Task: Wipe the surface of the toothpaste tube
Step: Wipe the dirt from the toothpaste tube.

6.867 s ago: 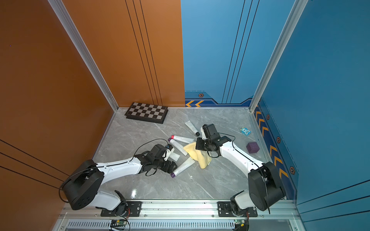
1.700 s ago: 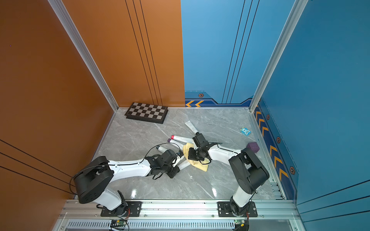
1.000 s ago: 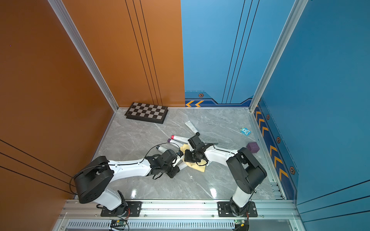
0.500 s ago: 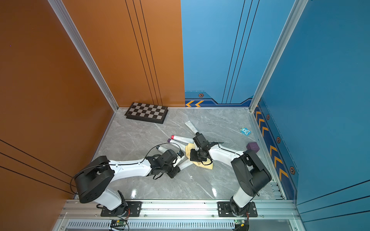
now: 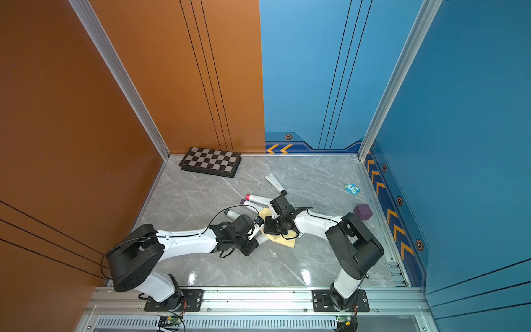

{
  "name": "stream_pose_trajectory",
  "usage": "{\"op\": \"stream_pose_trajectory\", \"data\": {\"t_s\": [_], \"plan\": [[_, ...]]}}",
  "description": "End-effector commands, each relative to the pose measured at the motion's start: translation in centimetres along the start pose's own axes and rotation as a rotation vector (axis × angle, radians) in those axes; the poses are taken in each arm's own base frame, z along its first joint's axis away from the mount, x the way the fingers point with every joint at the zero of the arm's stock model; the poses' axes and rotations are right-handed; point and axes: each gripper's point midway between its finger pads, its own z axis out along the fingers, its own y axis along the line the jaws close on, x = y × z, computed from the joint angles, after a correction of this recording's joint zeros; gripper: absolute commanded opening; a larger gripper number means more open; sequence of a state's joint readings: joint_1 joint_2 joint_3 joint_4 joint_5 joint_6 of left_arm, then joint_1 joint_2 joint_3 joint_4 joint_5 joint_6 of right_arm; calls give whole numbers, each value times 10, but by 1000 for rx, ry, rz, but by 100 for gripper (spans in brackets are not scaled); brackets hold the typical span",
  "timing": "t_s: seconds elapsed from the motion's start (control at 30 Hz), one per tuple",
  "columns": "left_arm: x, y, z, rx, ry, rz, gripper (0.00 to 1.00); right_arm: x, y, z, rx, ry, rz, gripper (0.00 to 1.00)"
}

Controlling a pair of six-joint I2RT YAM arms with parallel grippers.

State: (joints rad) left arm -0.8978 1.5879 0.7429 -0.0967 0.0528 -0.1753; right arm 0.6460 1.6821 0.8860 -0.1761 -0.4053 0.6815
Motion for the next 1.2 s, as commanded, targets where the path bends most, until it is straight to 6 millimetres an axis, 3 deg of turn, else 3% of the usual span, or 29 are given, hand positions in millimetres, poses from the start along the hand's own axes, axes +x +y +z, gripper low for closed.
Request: {"op": "stream_pose_trajectory", "data": {"t_s": [0.0, 0.1, 0.2, 0.57, 0.8, 1.0, 1.07, 1.17], "plan": [[40, 9, 10, -40, 143, 8, 22, 28, -62, -8, 229, 81, 30, 0], [41, 8, 11, -39, 147, 9, 22, 22, -79, -25, 313, 55, 7, 0], [40, 8, 12, -39, 147, 8, 22, 22, -81, -28, 307, 59, 6, 0], [41, 10, 12, -44, 149, 8, 22, 40, -12, 10, 52, 149, -15, 0], [40, 9, 12, -45, 146, 9, 22, 59, -2, 25, 22, 203, -9, 0], [40, 12, 10, -63, 139, 11, 19, 58, -36, 21, 166, 200, -14, 0], [39, 13, 9, -80, 134, 19, 16, 46, -58, 7, 238, 165, 7, 0], [39, 15, 8, -117, 125, 41, 15, 36, -74, -9, 311, 137, -2, 0]]}}
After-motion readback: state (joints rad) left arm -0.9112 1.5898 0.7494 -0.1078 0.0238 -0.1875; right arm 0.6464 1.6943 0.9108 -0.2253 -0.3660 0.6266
